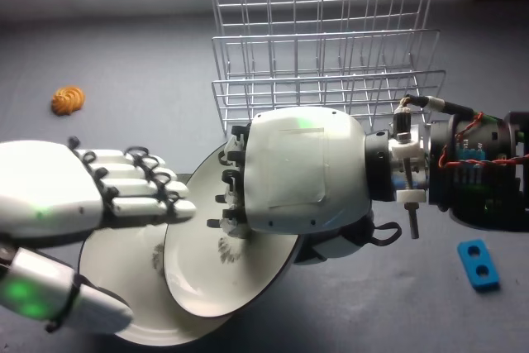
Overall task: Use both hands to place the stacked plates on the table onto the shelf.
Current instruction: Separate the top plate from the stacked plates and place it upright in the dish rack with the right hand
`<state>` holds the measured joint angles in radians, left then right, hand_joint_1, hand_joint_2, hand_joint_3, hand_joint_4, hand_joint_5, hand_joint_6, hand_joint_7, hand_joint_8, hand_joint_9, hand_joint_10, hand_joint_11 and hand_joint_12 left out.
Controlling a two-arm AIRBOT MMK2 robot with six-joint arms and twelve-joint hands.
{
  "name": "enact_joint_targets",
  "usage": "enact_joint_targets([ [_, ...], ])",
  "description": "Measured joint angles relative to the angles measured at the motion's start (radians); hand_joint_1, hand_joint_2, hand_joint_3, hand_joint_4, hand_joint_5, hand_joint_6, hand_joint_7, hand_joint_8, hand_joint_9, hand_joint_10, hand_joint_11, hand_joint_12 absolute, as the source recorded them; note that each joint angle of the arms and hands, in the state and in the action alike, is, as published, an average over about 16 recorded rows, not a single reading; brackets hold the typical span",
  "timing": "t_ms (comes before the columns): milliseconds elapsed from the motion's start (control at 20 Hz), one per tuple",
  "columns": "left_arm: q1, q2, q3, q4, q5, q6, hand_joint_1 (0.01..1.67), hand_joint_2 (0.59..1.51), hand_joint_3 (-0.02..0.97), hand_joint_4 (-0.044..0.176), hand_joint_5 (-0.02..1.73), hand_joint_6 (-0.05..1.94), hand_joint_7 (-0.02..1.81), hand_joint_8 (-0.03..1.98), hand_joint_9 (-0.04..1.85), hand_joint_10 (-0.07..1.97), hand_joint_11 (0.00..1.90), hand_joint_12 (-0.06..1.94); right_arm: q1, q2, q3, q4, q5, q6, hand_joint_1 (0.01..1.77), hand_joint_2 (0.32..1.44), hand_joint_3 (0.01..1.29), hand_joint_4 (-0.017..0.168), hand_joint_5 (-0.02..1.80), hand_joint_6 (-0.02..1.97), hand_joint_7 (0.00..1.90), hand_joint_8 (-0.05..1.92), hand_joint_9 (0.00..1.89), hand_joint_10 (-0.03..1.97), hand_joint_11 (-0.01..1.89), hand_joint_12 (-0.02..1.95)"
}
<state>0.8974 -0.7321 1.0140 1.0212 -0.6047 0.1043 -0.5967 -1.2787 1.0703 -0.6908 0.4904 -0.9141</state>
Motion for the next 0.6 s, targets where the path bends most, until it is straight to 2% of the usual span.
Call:
enact_joint_targets([
  [250,-0.020,0.041,0.053,-0.012,-0.041,-0.003,0.01,1.134,0.018,0.001,0.06,0.00,0.05,0.00,0.02,0.01,0.01,0.02,0.015,0.023,-0.039,0.010,-0.007,0.001,1.13,0.89,0.01,0.013,1.00,0.62,1.11,0.63,1.35,-0.01,0.92,0.95],
  [600,-0.033,0.093,0.108,-0.021,-0.079,-0.009,0.01,1.130,0.019,0.004,0.07,0.00,0.06,0.01,0.02,0.01,0.01,0.02,0.044,0.078,-0.113,0.036,-0.015,0.002,1.17,0.93,0.01,0.025,0.98,0.82,1.10,0.76,1.36,-0.01,0.88,0.98],
])
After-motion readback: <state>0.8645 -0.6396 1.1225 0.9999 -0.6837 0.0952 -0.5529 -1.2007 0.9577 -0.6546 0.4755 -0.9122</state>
